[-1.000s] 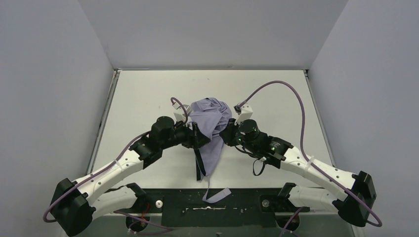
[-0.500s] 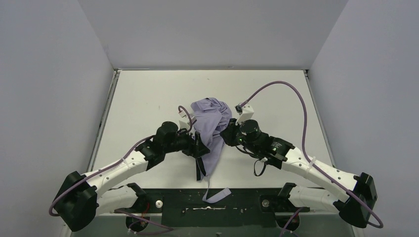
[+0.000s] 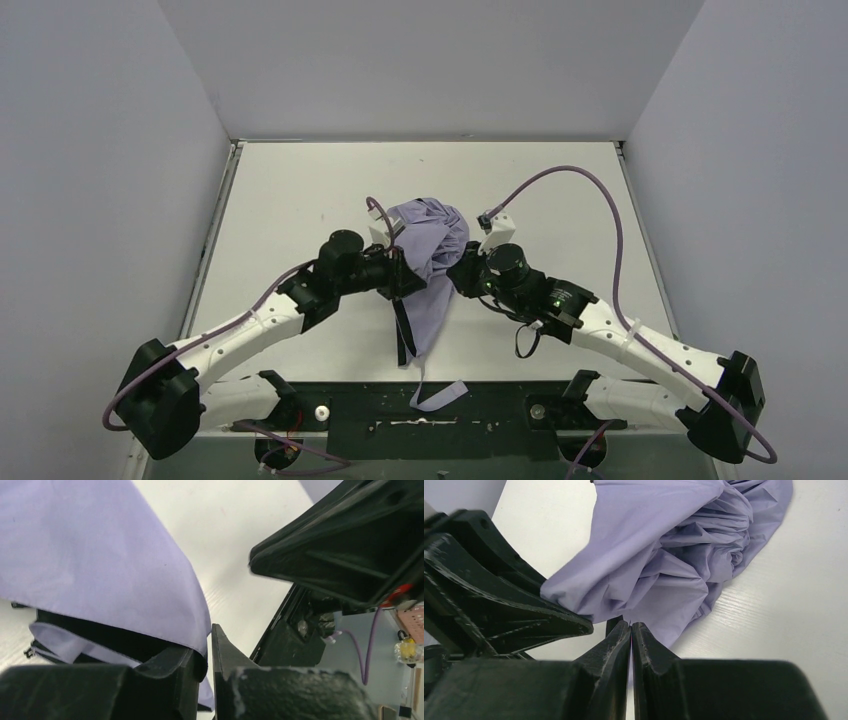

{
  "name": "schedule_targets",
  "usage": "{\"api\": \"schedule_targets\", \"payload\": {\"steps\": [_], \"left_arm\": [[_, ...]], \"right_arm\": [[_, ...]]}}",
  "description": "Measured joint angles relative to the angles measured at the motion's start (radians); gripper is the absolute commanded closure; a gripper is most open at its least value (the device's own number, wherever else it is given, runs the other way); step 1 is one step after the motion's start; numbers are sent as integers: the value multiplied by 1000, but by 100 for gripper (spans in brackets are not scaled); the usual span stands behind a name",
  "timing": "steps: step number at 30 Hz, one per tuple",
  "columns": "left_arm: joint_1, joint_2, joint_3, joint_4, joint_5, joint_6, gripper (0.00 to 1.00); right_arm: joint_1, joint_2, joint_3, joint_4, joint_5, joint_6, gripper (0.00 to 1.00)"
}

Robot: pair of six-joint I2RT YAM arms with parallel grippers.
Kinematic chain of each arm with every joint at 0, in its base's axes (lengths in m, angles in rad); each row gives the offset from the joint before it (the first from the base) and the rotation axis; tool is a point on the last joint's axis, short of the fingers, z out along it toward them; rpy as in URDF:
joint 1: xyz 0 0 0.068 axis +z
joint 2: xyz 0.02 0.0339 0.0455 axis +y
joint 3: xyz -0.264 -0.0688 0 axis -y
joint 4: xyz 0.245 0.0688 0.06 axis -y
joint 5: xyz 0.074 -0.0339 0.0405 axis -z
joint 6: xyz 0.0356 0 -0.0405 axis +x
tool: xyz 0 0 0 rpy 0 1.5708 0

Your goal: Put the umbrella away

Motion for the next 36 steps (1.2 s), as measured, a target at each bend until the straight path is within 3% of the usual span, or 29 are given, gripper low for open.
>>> {"api": "schedule_targets", "payload": {"steps": [6, 21, 28, 36], "left_arm": [[0, -37, 95, -23, 3, -31, 100], [0, -55, 171, -66, 3, -141, 100], [-27, -88, 8, 21, 5, -168, 100], [-154, -107, -269, 116, -61, -177, 100]], "right_arm": [[0, -10, 0, -3, 3, 0, 91], [-13, -10, -5, -15, 26, 24, 92], [-41, -10, -9, -45, 35, 40, 95], [-65, 12, 3, -46, -10, 21, 95]]}}
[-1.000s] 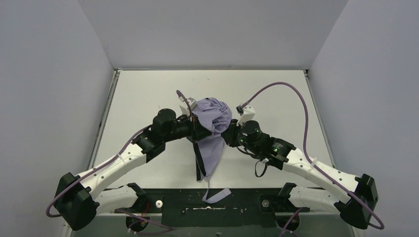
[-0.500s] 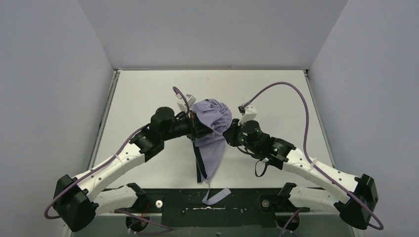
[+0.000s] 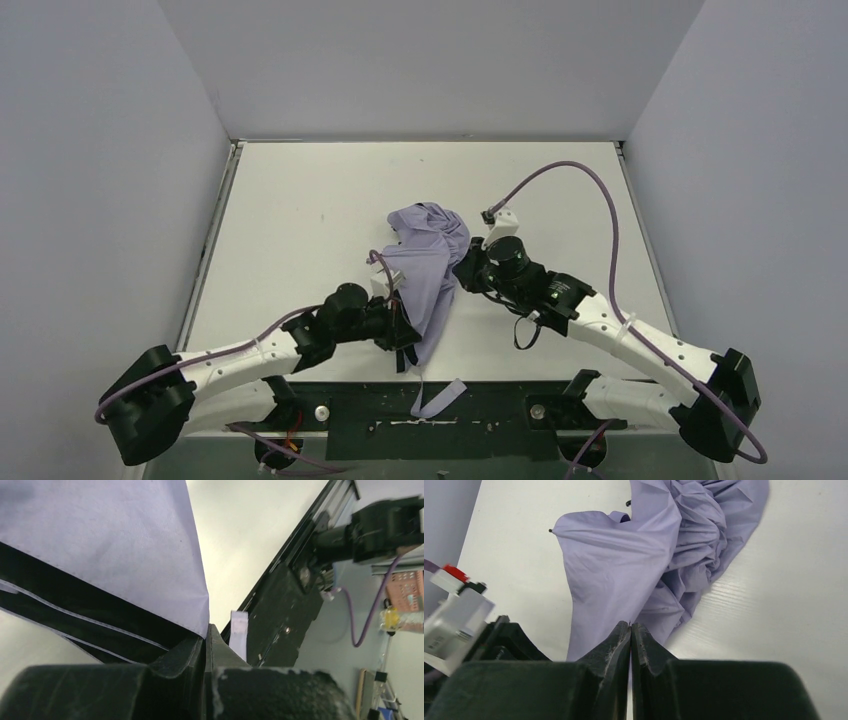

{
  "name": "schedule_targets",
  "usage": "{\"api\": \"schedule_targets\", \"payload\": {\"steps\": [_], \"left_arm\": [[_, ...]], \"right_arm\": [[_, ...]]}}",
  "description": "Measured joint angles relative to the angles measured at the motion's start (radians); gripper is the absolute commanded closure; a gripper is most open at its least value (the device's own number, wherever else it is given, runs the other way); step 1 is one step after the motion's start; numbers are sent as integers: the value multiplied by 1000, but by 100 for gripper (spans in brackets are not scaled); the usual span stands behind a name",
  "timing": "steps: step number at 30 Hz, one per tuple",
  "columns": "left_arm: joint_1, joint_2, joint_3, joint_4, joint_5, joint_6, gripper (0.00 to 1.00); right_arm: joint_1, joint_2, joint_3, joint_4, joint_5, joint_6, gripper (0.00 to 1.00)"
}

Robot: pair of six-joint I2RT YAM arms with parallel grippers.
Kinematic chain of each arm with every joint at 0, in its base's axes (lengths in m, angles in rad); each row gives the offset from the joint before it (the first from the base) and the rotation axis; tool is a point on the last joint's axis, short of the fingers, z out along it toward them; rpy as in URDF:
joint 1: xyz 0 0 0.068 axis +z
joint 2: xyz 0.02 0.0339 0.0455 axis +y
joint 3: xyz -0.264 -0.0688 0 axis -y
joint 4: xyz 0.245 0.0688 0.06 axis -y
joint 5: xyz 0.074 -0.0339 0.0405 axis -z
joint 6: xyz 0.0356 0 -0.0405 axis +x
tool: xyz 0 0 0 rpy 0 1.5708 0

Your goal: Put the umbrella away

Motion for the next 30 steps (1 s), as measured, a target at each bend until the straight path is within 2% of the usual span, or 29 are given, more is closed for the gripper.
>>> {"api": "schedule_targets", "payload": {"steps": [7, 16, 30], "left_arm": [[-93, 127, -134, 184, -71, -24, 100], [-158, 301, -156, 378, -125, -46, 100], [-201, 301, -168, 412, -154, -47, 100]], "right_arm": [[0, 113, 11, 54, -106, -6, 96], [41, 258, 10, 154, -186, 14, 98], [62, 436, -88, 367, -223, 106, 99]]}}
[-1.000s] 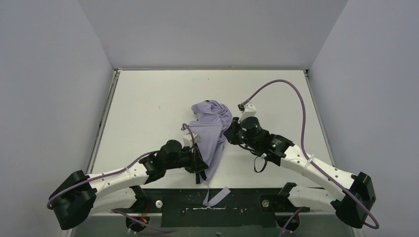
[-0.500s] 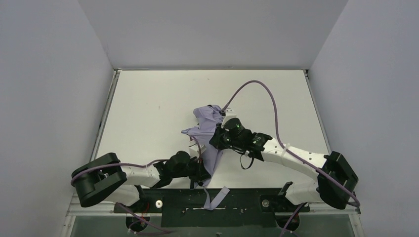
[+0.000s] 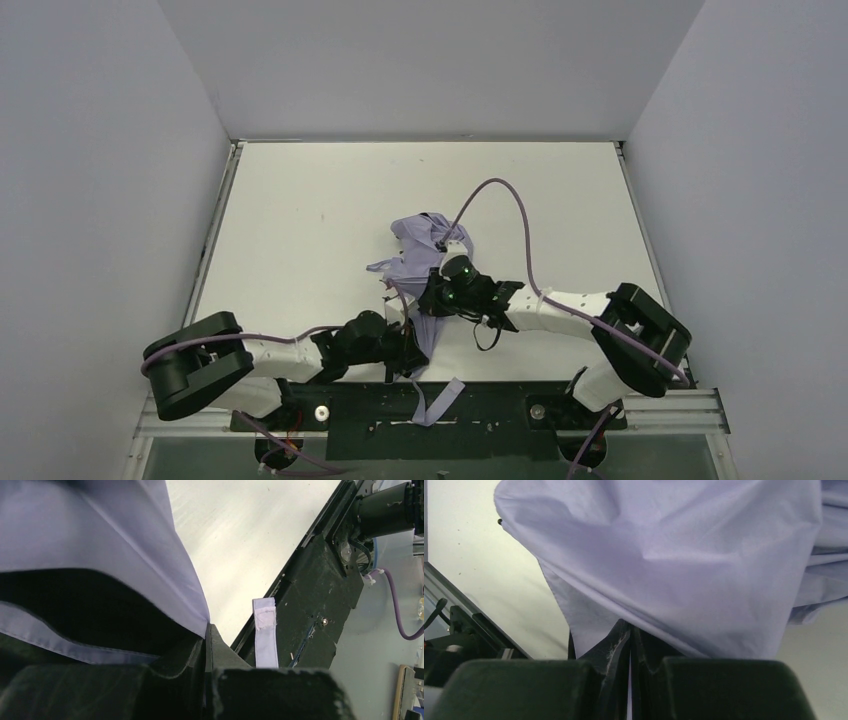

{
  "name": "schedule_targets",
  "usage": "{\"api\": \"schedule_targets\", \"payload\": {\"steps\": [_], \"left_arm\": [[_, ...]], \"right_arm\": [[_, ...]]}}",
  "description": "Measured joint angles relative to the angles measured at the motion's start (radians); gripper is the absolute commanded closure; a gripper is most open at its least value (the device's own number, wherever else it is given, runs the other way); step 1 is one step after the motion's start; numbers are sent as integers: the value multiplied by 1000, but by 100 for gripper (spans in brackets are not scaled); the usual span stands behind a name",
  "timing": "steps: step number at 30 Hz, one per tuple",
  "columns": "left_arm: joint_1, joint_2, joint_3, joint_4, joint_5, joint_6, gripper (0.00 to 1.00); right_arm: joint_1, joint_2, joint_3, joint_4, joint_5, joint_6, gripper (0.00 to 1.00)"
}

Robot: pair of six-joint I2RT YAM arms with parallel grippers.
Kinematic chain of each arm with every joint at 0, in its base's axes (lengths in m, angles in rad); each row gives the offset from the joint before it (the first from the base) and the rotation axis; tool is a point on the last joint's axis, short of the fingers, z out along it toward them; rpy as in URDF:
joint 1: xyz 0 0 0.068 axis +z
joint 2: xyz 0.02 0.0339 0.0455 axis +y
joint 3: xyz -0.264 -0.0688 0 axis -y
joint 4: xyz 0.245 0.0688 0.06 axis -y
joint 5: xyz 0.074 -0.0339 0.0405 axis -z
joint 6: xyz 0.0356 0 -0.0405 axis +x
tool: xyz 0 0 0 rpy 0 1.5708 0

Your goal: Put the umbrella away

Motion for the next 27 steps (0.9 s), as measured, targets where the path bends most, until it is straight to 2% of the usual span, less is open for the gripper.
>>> {"api": "schedule_targets", "payload": {"steps": [6, 9, 14, 19, 22, 27], "left_arm": [[-21, -85, 0, -80, -15, 11, 100], [-29, -148, 0, -142, -35, 18, 87], [-32, -320, 4, -293, -73, 27, 58], [-16, -552, 88, -550, -153, 32, 43], [57, -631, 187, -697, -187, 34, 34], [342, -584, 378, -815, -136, 60, 19]], "right_arm": [[10, 64, -74, 105, -3, 28, 100], [15, 100, -107, 155, -3, 43, 100], [32, 108, -130, 222, 19, 50, 100], [37, 108, -138, 236, 48, 42, 100], [44, 106, -138, 234, 63, 30, 100], [45, 101, -138, 225, 76, 3, 99]]}}
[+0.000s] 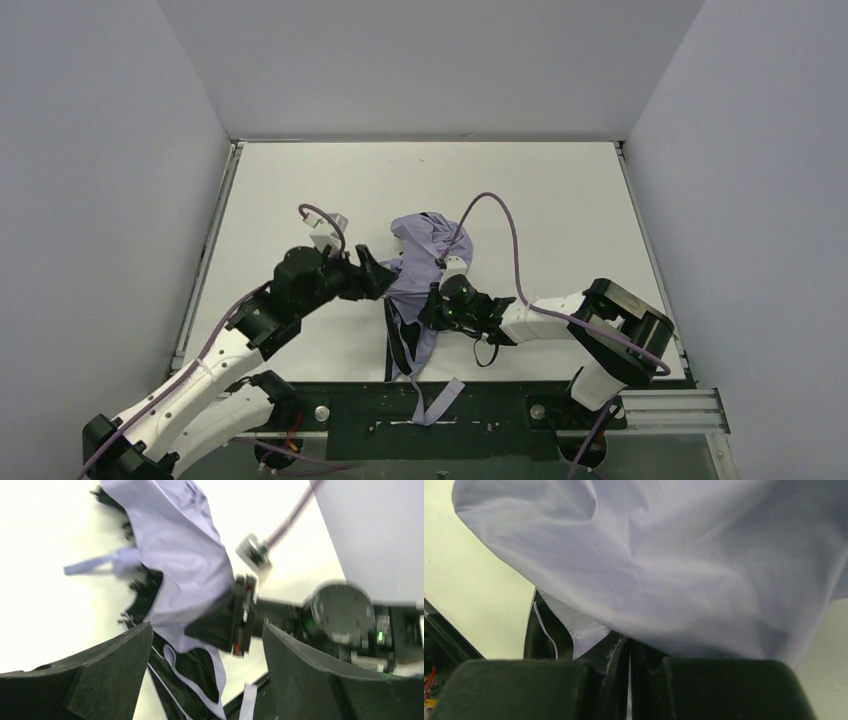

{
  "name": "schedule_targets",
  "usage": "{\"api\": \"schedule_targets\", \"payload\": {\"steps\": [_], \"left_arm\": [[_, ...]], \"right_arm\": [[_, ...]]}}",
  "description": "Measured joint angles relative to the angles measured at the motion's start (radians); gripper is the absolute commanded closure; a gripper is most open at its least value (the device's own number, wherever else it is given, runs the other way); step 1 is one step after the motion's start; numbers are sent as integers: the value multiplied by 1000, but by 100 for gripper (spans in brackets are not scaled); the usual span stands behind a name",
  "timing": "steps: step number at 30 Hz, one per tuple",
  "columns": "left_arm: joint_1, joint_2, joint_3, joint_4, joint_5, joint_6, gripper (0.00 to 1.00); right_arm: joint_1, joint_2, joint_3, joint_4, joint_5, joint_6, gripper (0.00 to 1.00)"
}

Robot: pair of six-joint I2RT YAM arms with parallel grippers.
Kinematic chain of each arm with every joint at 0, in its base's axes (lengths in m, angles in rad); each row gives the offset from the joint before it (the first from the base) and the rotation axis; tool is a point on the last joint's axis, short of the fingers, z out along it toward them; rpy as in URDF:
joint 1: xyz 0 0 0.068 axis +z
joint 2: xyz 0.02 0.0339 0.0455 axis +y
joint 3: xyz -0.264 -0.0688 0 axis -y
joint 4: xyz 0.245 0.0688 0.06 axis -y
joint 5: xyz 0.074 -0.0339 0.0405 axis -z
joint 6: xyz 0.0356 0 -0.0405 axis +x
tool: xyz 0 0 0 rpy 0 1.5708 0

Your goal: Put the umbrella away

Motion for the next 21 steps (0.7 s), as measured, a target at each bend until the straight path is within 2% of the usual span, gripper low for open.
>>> {"api": "schedule_targets", "payload": {"steps": [3, 8, 13, 21], "left_arm": [[161, 113, 76, 29, 93, 6, 15], [306, 381, 146, 159, 238, -21, 15], [345, 628, 181, 359, 354, -90, 14], [381, 826, 203, 549, 424, -142, 12]], "right_arm": [[0, -1, 0, -3, 0, -14, 99], [0, -6, 0, -11, 3, -32, 99], [0, -12, 3, -23, 10, -41, 99], [-1, -13, 15, -47, 11, -56, 98]]}}
